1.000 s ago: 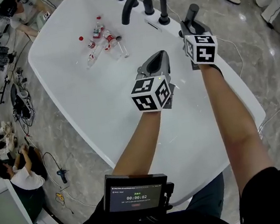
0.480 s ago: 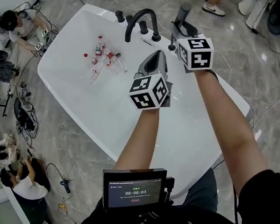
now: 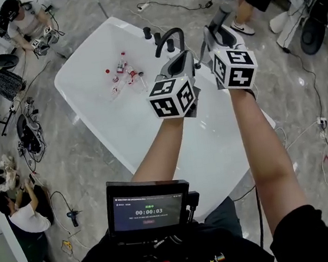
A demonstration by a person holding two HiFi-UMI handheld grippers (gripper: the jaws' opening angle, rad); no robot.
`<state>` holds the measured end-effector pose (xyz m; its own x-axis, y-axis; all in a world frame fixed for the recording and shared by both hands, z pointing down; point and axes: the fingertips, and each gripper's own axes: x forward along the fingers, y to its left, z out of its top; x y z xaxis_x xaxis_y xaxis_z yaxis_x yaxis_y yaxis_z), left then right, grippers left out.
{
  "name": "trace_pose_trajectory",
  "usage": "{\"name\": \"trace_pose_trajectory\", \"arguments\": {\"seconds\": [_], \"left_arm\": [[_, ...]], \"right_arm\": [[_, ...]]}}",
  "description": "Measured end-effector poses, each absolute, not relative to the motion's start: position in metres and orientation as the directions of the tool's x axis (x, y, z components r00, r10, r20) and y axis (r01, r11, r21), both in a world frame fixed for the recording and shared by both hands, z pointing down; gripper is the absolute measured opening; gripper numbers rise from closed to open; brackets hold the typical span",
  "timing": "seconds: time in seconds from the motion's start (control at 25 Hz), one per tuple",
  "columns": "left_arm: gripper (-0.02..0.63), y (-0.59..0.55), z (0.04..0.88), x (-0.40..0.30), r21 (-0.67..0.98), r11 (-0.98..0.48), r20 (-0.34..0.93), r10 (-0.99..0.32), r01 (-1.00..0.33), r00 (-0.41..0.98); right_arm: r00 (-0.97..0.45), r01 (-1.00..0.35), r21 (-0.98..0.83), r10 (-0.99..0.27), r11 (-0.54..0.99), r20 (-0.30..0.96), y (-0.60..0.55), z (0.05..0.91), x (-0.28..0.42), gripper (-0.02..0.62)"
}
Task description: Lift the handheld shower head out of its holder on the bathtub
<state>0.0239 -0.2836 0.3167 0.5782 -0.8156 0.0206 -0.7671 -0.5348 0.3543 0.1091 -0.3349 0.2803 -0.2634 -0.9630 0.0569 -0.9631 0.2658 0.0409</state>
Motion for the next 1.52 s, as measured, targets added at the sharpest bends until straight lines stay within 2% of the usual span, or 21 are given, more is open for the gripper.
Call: {"name": "trace_pose_trajectory", "arguments": {"seconds": [0.48, 0.88, 1.12, 1.52], "left_arm": [[0.002, -0.203, 0.189, 0.014, 0.283, -0.619, -0.071, -0.775, -0.733, 0.627], [0.000, -0.144, 0.142, 0.029, 0.259, -0.674, -0.101, -0.731, -0.691, 0.675], [0.000, -0.119, 0.126, 0.031, 0.249, -0.688, -0.142, -0.722, -0.681, 0.677], [0.002, -0.114, 0.135, 0.019, 0.235, -0.682, -0.150, -0.729, -0.692, 0.668]], "right_arm": [[-0.317, -0.947, 0.092, -0.936, 0.306, -0.150, -0.210, 0.107, 0.088, 0.152], [-0.365, -0.931, 0.091, -0.887, 0.354, -0.282, -0.116, 0.028, 0.093, 0.152], [-0.379, -0.925, 0.092, -0.869, 0.369, -0.318, -0.076, 0.016, 0.091, 0.153], [-0.363, -0.931, 0.073, -0.879, 0.359, -0.310, -0.073, 0.046, 0.085, 0.152]]}}
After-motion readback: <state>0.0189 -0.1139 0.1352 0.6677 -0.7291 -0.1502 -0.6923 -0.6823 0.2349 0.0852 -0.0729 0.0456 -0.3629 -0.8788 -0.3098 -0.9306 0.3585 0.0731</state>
